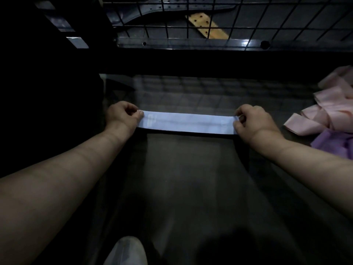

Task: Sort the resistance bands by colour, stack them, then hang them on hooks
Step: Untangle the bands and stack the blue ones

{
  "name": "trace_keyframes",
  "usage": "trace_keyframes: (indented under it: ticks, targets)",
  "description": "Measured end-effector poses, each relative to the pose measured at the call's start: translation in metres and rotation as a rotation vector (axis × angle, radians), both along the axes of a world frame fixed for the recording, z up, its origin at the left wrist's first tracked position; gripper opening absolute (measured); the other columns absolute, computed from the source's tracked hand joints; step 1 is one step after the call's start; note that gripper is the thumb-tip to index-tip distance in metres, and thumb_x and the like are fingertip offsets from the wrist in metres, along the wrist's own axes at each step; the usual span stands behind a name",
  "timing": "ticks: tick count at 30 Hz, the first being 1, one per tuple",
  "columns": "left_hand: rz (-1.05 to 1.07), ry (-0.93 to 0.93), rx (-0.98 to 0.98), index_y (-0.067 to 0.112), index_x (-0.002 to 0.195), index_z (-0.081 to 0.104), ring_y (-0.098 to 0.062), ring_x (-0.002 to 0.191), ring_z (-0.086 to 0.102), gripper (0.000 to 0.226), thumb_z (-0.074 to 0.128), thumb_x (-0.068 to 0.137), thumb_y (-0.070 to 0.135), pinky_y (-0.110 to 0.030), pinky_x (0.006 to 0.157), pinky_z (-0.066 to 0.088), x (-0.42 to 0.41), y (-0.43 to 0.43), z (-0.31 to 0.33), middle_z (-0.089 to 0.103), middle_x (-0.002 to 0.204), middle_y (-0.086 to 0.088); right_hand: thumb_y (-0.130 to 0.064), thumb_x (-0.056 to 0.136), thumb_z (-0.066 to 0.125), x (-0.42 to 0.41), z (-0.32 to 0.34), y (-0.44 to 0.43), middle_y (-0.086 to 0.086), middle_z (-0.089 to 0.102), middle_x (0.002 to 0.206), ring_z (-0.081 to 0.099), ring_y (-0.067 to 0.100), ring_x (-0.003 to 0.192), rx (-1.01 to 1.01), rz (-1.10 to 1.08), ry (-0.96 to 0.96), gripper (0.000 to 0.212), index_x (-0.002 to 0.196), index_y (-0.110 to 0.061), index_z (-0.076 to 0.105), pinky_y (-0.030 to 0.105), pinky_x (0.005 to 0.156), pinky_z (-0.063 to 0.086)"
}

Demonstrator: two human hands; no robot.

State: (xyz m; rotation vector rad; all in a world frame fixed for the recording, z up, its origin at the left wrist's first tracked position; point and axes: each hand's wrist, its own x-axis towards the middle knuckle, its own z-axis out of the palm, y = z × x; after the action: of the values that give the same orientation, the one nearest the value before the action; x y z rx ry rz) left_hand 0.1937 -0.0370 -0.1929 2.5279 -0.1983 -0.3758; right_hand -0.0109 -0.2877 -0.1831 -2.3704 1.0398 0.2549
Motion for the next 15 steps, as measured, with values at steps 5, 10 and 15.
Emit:
trace_keyframes:
  ticks: [5,10,15]
  targets:
    - [-0.006,0.004,0.033,0.011,0.099,0.072,-0.013,0.081,0.06,0.017,0.072,0.087,0.024,-0.02,0.074,0.04,0.0013,-0.0004,-0.0027,0.067,0.089,-0.002,-0.019,0.094,0.057,-0.002,-0.0038,0.0041,0.014,0.049,0.124,0.056,0.032,0.107,0.019,-0.046,-0.006,0.029,0.123,-0.017,0.058,0.03,0.089,0.042]
    - [0.02,0.016,0.037,0.012,0.103,0.07,-0.017,0.087,0.063,0.02,0.071,0.088,0.024,-0.021,0.078,0.042,0.0016,-0.0029,-0.0042,0.065,0.091,0.0,-0.024,0.09,0.065,-0.0021,-0.007,0.0047,0.013,0.051,0.127,0.057,0.029,0.107,0.103,-0.286,-0.073,0.031,0.116,-0.015,0.052,0.029,0.094,0.042]
    - [0.09,0.074,0.012,0.008,0.118,0.067,-0.023,0.107,0.064,0.035,0.066,0.091,0.03,-0.026,0.094,0.048,-0.0018,-0.0024,-0.0036,0.069,0.114,-0.008,-0.034,0.092,0.064,-0.0039,-0.0103,0.0067,0.011,0.061,0.112,0.059,0.029,0.106,0.168,-0.404,-0.048,0.026,0.101,-0.012,0.055,0.025,0.081,0.039]
